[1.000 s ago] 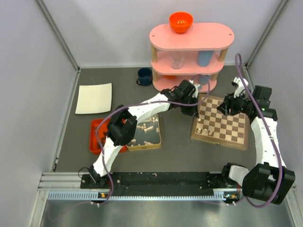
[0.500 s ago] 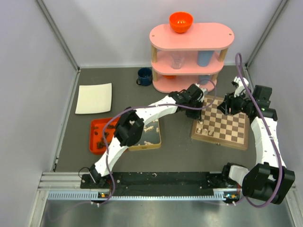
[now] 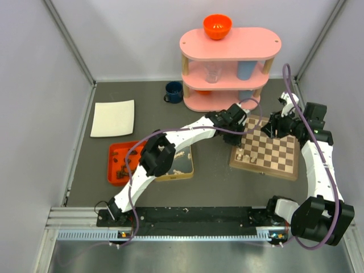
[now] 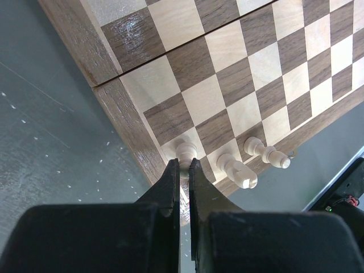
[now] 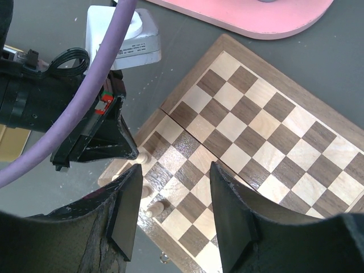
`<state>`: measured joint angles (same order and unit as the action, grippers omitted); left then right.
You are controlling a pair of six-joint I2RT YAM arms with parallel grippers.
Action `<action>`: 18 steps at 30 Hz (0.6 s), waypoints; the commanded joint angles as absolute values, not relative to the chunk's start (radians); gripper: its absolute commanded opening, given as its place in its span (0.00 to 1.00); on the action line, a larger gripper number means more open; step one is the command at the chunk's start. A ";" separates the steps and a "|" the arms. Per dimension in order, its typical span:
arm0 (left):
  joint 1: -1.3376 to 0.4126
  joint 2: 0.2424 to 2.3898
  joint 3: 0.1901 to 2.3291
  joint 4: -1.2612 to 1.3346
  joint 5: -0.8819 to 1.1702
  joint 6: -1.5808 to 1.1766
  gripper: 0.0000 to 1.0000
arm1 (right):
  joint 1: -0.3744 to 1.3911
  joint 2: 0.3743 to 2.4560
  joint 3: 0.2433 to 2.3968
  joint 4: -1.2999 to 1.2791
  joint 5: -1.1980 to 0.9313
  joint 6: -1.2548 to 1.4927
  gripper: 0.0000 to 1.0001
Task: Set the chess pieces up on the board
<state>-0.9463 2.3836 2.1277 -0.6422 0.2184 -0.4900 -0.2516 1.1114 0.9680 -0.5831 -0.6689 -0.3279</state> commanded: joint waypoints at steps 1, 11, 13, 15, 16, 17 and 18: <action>-0.954 2.390 2.171 -0.644 0.201 -0.471 0.00 | -0.261 1.078 0.957 -0.546 -0.670 -0.316 0.51; -0.962 2.399 2.184 -0.655 0.204 -0.468 0.03 | -0.259 1.080 0.956 -0.545 -0.670 -0.316 0.51; -0.963 2.399 2.186 -0.655 0.206 -0.469 0.04 | -0.261 1.080 0.957 -0.545 -0.670 -0.314 0.51; -0.963 2.404 2.187 -0.658 0.206 -0.468 0.06 | -0.261 1.080 0.956 -0.545 -0.669 -0.314 0.51; -0.965 2.404 2.186 -0.658 0.206 -0.468 0.06 | -0.259 1.080 0.956 -0.545 -0.669 -0.316 0.51; -0.965 2.405 2.187 -0.660 0.206 -0.468 0.07 | -0.259 1.080 0.957 -0.545 -0.670 -0.316 0.51; -0.965 2.405 2.187 -0.658 0.204 -0.468 0.07 | -0.261 1.081 0.956 -0.546 -0.670 -0.314 0.51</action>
